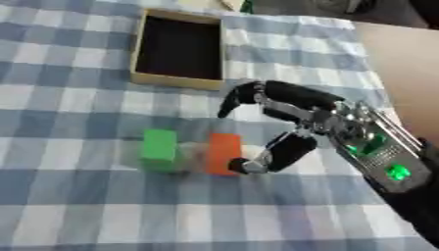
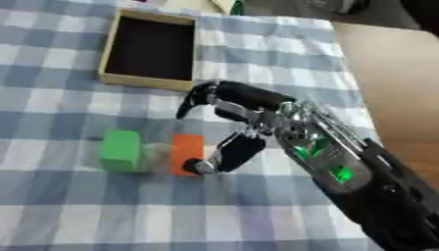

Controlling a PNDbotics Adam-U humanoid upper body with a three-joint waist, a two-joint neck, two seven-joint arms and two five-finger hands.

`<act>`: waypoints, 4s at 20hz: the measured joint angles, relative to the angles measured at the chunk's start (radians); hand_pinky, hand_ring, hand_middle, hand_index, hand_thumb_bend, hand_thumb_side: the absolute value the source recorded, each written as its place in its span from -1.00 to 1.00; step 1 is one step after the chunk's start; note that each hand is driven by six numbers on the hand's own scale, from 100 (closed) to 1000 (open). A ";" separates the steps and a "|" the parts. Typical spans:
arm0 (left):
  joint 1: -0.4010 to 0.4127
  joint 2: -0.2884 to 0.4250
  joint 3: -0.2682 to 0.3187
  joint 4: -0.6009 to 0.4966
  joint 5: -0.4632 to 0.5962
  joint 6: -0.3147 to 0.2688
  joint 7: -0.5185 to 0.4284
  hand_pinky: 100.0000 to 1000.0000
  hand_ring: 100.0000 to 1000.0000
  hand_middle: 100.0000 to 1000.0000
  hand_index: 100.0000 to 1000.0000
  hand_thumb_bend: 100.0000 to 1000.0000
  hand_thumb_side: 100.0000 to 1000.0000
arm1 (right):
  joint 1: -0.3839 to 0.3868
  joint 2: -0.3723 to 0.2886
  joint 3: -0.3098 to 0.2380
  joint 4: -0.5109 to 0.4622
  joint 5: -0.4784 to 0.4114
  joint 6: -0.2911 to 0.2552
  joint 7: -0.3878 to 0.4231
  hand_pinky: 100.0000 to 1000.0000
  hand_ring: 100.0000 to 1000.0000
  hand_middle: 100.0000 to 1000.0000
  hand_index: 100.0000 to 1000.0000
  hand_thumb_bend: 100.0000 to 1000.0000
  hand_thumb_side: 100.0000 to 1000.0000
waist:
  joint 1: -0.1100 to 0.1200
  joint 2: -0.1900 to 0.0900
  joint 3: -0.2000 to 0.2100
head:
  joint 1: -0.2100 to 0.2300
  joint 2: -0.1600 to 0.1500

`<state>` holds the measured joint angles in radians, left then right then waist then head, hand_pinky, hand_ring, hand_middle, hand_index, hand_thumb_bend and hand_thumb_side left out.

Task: Pick up objects on the table and place them in the box.

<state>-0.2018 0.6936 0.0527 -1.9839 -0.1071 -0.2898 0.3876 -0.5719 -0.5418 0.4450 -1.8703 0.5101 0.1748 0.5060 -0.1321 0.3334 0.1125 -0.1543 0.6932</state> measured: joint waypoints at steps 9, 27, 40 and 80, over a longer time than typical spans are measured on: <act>-0.004 -0.007 -0.003 0.000 -0.002 -0.002 -0.006 0.40 0.38 0.30 0.63 -0.35 1.00 | 0.001 0.024 0.005 0.062 0.025 -0.021 -0.020 0.82 0.73 0.54 0.54 -0.14 -0.30 | 0.001 0.017 0.001 | -0.005 0.000; -0.009 -0.015 -0.006 0.000 0.000 -0.003 -0.013 0.40 0.41 0.29 0.62 -0.36 1.00 | 0.009 0.036 0.037 0.111 0.113 -0.061 -0.035 0.71 0.64 0.36 0.46 -0.27 -0.28 | 0.001 0.014 0.013 | -0.008 0.000; -0.010 -0.016 -0.006 0.000 0.003 -0.002 -0.020 0.39 0.40 0.27 0.61 -0.38 1.00 | 0.012 0.044 0.041 0.124 0.081 -0.073 -0.067 0.65 0.52 0.15 0.36 -0.78 -0.19 | 0.001 0.015 0.017 | -0.012 0.000; -0.070 -0.014 -0.034 0.000 0.026 -0.026 -0.062 0.38 0.40 0.27 0.60 -0.41 1.00 | -0.548 0.069 -0.146 0.597 -0.002 -0.053 -0.093 0.62 0.52 0.21 0.40 -1.00 -0.08 | 0.006 0.048 0.091 | -0.114 -0.071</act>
<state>-0.2721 0.6792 0.0182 -1.9839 -0.0814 -0.3153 0.3252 -1.1196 -0.4727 0.2988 -1.2732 0.5082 0.1222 0.4135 -0.1263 0.3816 0.2035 -0.2678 0.6222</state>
